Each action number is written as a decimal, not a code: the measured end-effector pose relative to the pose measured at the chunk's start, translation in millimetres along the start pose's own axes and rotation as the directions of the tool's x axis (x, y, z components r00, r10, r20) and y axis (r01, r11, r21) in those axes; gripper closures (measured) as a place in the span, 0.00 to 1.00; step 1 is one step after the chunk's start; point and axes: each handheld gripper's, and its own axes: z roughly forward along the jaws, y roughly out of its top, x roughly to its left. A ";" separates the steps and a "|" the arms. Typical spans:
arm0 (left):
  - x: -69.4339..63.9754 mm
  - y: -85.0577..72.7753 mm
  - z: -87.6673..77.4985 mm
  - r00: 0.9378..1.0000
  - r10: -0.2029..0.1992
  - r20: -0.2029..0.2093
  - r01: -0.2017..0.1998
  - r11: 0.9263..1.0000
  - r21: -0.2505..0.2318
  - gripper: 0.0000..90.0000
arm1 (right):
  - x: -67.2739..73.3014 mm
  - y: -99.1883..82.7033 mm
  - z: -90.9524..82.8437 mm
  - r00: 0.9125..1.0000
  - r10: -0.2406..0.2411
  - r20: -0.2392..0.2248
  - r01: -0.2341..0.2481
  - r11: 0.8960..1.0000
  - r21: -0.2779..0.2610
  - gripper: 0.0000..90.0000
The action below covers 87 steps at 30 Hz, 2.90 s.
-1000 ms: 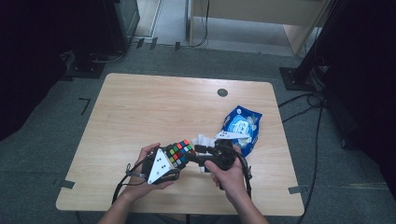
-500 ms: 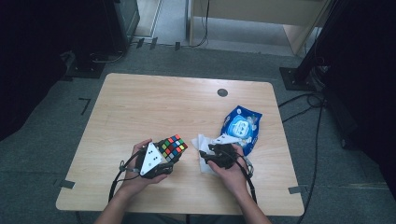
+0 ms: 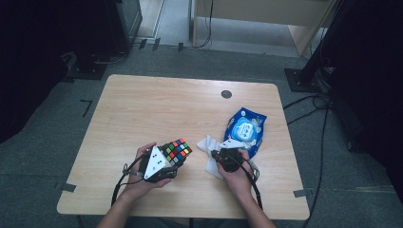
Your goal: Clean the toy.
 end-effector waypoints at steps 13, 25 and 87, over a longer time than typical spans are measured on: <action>-12.5 2.2 4.9 0.998 0.021 0.054 -0.021 1.000 0.002 0.38 | 51.5 43.9 -79.8 0.922 -0.087 -0.377 -0.055 0.935 -0.351 0.99; -22.0 7.1 3.7 0.995 0.038 0.096 -0.036 0.999 -0.025 0.38 | 68.0 37.8 -69.3 0.934 -0.116 -0.338 -0.015 0.932 -0.362 0.99; -4.9 5.1 -2.6 0.997 -0.027 0.067 0.031 0.998 -0.055 0.38 | 22.7 17.5 -33.1 1.000 -0.003 -0.017 0.000 0.989 -0.148 0.78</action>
